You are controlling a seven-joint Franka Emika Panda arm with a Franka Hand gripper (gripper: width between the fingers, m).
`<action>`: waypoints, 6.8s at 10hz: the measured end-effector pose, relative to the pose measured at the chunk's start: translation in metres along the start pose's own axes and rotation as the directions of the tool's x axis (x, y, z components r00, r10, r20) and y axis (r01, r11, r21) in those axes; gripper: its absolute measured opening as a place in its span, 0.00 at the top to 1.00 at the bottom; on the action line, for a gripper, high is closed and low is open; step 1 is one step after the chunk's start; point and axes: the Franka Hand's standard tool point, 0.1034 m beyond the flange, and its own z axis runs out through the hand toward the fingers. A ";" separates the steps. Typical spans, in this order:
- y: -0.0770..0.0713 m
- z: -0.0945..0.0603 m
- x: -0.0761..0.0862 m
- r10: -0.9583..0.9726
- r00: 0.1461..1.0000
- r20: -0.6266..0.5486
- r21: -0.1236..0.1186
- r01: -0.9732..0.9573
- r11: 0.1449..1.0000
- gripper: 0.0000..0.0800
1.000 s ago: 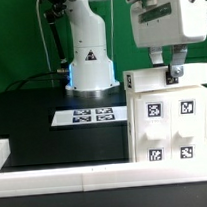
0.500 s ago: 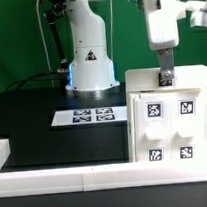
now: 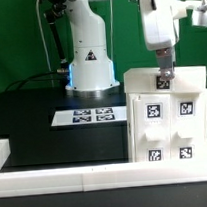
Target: Assemble cabinet
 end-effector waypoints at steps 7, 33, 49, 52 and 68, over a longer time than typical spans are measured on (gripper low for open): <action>-0.005 -0.019 -0.007 -0.281 0.959 0.030 0.020 0.280 0.960 0.00; -0.008 0.000 0.010 -0.416 -0.899 0.139 -0.037 0.415 -0.909 0.00; -0.006 0.002 0.008 -0.996 0.085 0.016 -0.145 0.986 0.082 0.31; -0.006 0.002 0.008 -0.971 0.239 -0.014 -0.158 0.958 0.238 0.31; 0.005 0.001 0.012 0.028 0.996 -0.090 -0.081 -0.035 0.996 0.31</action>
Offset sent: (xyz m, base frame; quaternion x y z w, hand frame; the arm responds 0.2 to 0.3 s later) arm 0.0001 0.0087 0.0376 0.0426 -0.0748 0.0056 0.9963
